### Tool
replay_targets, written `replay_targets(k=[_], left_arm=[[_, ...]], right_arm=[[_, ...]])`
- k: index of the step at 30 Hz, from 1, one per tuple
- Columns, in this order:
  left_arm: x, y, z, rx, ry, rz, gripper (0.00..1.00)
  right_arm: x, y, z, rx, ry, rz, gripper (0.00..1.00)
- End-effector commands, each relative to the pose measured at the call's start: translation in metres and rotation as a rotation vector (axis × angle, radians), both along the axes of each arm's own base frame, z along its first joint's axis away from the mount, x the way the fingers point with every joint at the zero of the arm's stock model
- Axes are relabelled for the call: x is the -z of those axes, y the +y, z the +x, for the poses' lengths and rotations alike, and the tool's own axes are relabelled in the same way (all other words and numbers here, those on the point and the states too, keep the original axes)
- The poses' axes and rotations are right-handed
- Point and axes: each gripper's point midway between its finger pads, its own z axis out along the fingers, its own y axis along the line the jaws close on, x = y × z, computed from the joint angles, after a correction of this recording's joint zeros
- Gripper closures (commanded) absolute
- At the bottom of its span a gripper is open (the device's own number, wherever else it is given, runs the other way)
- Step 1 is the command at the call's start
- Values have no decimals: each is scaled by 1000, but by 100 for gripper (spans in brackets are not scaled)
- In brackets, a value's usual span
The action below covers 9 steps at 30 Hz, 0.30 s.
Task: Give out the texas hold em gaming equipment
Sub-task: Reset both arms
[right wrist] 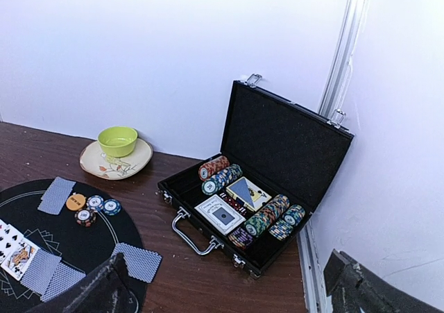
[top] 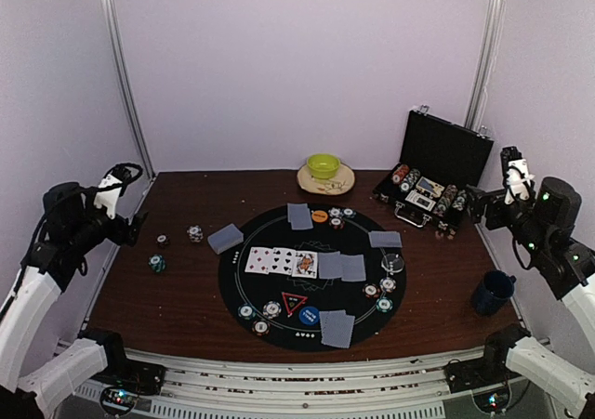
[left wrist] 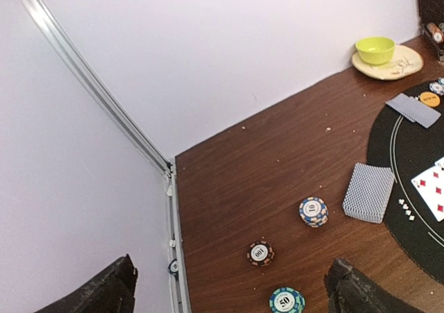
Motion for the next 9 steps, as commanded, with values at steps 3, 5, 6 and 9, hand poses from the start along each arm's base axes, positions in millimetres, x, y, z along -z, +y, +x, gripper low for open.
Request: replay_targets(k=[3,5,6,9], left_arm=[[-3,4,-18,-33,-120,-50,2],[2,2,-21,-21,-113,-42,2],[2,2,-22,-18,-115,-42,2],[-1,0,-25,-4,-127,-43,2]], right_arm=[[17,-1,-2,1,14,23,0],[17,-2,-5,7,-3,20,0],[17,-4,-6,13,-13,21,0],[16,-5,-9,19,-21,31,0]])
